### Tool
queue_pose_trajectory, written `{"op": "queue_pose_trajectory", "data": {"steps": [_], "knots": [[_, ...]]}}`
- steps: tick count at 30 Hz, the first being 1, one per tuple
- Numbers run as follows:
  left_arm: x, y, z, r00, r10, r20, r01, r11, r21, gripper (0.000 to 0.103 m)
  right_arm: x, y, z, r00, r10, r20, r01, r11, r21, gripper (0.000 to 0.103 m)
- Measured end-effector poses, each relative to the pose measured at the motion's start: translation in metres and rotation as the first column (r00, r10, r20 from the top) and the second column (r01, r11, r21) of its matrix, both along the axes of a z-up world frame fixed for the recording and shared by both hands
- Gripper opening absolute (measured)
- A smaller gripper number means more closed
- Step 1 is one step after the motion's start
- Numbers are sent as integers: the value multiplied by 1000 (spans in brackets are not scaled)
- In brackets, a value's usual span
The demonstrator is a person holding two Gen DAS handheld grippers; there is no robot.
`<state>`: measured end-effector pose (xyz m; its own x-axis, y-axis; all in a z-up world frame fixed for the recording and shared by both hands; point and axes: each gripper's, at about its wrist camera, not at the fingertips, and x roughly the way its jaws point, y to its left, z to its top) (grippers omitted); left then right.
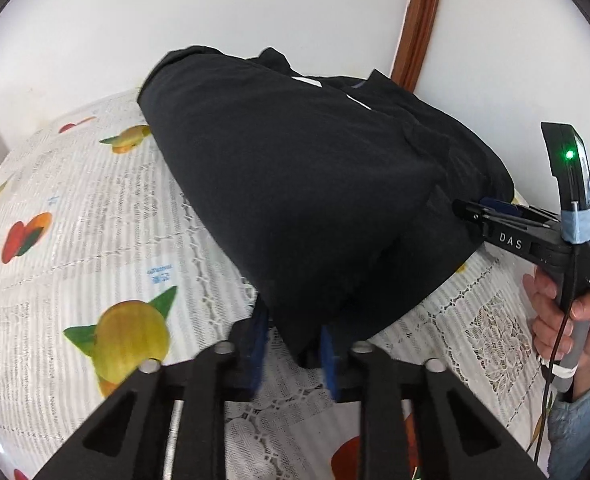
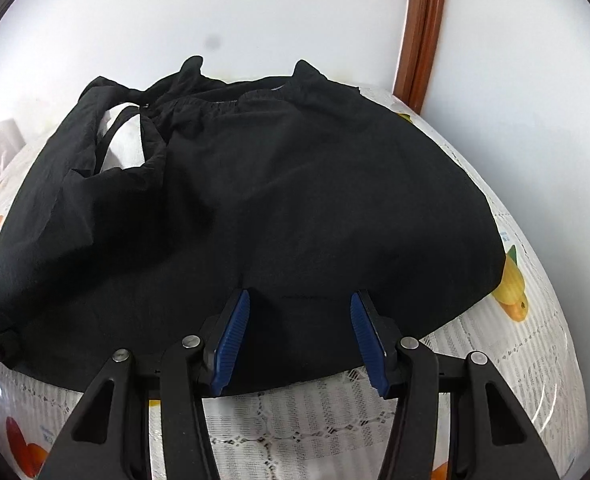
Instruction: Fold large clothes
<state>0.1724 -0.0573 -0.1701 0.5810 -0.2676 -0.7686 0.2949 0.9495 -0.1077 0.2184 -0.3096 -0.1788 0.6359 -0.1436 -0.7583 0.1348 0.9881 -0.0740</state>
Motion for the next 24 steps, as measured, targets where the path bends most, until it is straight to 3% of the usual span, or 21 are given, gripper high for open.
{"op": "queue_pose_trajectory", "data": {"steps": [2, 11, 24], "knots": [[0, 6, 1, 1000, 15, 4, -15, 1000, -2, 11, -2, 5, 1, 1000, 6, 1, -6, 1000, 1, 42], [-8, 61, 5, 995, 97, 6, -97, 995, -33, 6, -4, 47, 3, 997, 71, -9, -71, 997, 11, 37], [-29, 162, 5, 973, 230, -6, -230, 972, -47, 7, -1, 140, 6, 964, 263, -19, -260, 959, 109, 38]]}}
